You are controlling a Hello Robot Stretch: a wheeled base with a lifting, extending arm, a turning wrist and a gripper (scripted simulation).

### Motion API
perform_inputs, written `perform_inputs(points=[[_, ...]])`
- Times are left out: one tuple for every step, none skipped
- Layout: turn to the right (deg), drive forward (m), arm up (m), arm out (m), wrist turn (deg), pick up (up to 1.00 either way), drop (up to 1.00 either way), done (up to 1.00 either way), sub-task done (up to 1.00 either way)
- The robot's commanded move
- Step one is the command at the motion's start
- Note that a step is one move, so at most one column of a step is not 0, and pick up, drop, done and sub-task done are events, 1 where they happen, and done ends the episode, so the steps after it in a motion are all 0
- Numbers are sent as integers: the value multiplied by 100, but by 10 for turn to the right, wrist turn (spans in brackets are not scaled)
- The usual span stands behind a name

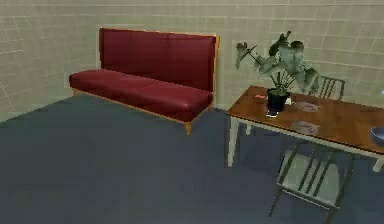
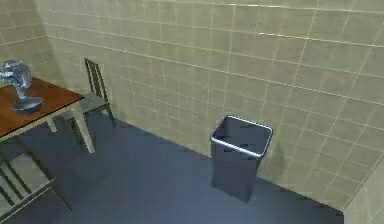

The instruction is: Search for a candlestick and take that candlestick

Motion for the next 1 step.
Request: perform_inputs(points=[[390,0,0,0,0,0,0,0,0]])
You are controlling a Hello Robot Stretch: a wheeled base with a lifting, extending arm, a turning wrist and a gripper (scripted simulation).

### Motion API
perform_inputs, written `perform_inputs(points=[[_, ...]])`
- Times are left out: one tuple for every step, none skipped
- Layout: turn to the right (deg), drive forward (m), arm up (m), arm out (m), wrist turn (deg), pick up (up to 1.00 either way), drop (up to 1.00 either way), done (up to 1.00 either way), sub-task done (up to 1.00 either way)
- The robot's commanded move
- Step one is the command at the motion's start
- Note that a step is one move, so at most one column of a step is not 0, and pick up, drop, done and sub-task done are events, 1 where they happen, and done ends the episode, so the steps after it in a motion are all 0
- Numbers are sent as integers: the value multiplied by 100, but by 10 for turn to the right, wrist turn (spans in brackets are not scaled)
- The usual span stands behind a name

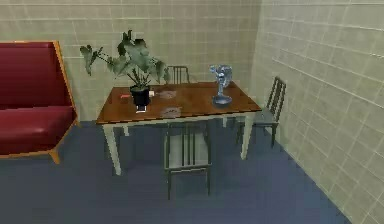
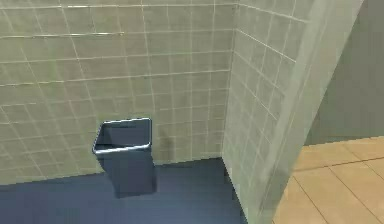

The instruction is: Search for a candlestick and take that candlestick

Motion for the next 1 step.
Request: perform_inputs(points=[[0,65,0,0,0,0,0,0,0]])
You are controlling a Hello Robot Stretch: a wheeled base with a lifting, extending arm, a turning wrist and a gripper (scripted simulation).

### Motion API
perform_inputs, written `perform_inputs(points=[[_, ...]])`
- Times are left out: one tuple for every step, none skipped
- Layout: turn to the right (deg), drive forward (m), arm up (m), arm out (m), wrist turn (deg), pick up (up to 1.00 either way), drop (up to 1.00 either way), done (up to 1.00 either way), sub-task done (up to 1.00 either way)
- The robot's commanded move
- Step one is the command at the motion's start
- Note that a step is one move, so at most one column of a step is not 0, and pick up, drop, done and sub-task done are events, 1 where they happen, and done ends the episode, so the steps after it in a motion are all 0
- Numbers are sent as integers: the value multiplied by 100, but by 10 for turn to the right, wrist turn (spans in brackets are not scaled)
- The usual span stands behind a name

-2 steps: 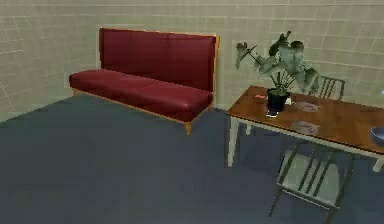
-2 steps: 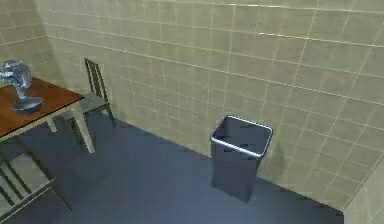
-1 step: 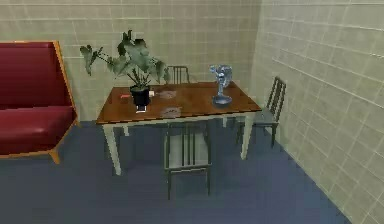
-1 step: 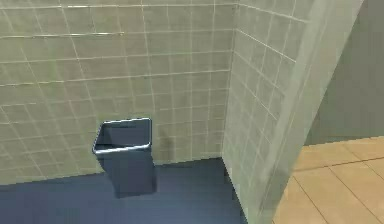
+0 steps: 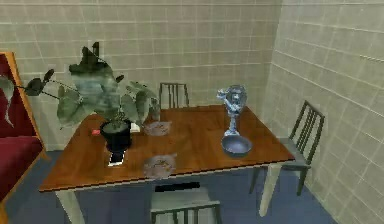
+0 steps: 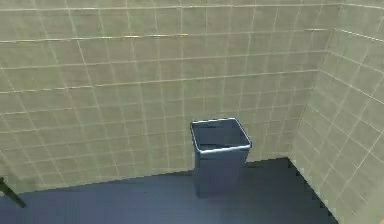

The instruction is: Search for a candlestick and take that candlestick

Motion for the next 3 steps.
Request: perform_inputs(points=[[-450,0,0,0,0,0,0,0,0],[-300,0,0,0,0,0,0,0,0],[450,0,0,0,0,0,0,0,0]])
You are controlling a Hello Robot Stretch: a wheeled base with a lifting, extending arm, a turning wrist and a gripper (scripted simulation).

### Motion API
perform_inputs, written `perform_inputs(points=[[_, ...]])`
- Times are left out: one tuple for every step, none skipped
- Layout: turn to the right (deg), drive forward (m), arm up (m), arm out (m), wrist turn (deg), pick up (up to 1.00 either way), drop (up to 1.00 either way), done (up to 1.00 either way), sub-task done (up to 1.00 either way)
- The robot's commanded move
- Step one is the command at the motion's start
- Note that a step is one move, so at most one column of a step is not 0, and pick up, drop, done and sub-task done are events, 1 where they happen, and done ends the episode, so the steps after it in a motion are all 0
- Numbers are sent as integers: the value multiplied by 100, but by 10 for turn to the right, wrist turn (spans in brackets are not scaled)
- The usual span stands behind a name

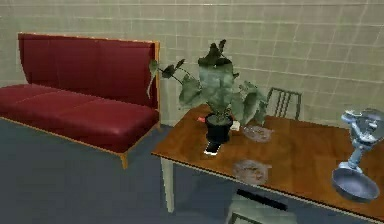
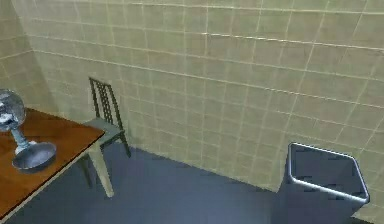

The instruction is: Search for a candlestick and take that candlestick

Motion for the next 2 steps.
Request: perform_inputs(points=[[450,0,0,0,0,0,0,0,0],[240,0,0,0,0,0,0,0,0]])
